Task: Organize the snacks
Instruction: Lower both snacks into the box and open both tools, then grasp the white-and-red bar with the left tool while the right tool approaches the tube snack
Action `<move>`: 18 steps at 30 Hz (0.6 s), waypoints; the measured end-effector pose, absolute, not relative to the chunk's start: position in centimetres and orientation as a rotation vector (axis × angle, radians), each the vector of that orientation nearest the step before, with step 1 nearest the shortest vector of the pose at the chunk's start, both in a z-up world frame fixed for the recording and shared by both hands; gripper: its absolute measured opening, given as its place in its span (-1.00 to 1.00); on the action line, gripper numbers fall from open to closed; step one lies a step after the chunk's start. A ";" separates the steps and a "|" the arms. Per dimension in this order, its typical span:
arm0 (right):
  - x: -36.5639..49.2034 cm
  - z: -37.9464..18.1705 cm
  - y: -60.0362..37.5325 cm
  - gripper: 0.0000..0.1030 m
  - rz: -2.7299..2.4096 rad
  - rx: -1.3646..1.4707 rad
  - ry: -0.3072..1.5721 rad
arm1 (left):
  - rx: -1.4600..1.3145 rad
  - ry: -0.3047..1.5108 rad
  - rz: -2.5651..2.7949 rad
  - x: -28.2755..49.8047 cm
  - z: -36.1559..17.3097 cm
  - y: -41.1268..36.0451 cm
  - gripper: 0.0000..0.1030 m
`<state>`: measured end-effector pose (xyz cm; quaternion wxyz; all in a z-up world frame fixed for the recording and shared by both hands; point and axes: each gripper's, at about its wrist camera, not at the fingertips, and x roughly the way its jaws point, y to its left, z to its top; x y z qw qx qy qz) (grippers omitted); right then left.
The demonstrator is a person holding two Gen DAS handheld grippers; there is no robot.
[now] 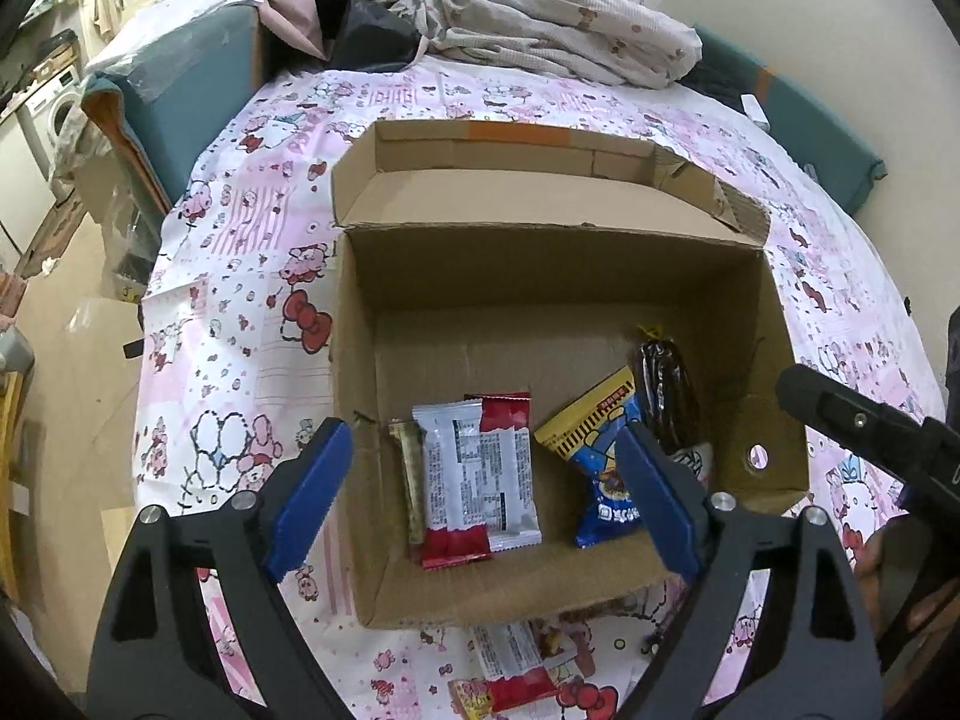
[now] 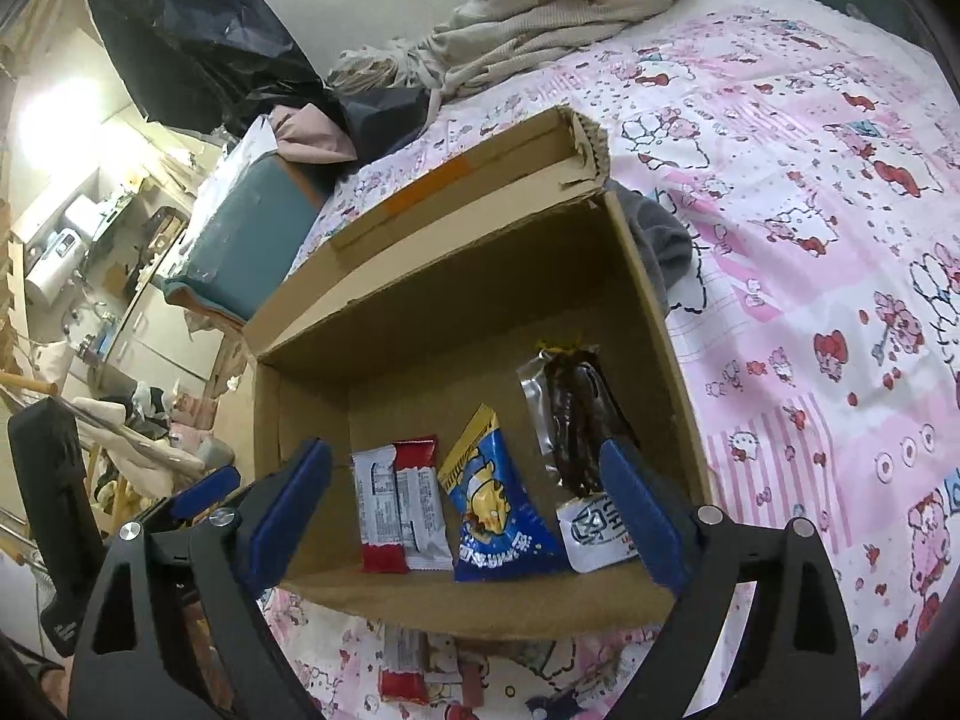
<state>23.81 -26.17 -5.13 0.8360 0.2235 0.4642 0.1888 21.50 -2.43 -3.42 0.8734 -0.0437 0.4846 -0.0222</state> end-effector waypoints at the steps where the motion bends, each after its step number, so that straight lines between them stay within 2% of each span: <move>1: 23.5 -5.0 -26.3 0.81 0.398 0.478 0.981 | -0.091 1.010 -0.044 21.3 -3.3 -2.3 0.69; 18: 16.8 -4.7 -28.5 0.81 0.312 0.523 1.045 | -0.181 1.050 -0.001 15.4 -3.1 0.7 0.69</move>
